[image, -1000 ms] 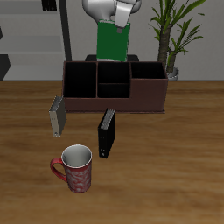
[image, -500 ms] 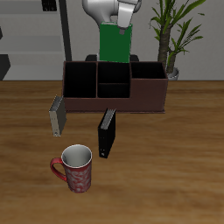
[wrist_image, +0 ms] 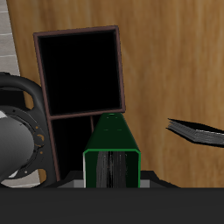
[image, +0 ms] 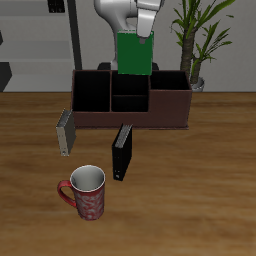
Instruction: Place the green book into the back desk caddy's front compartment
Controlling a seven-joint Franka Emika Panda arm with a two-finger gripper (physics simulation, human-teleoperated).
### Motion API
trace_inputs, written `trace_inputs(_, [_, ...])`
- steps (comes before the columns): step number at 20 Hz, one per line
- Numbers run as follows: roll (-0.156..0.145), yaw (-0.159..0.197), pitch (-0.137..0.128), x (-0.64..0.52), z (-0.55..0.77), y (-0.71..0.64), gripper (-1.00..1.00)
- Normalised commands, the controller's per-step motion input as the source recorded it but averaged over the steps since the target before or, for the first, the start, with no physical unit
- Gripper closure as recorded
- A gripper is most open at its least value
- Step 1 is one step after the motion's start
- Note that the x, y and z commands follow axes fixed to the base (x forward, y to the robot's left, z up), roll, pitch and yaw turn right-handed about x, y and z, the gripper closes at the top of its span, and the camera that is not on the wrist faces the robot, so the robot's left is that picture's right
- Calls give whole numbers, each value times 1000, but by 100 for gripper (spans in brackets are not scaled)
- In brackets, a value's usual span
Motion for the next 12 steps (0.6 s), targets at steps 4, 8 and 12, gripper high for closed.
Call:
trace_inputs(4, [14, -5, 29, -60, -137, 8, 100])
trace_inputs(8, [-9, -4, 34, -45, -144, -85, 100])
trace_inputs(12, [-24, -8, 4, 12, -42, -138, 100])
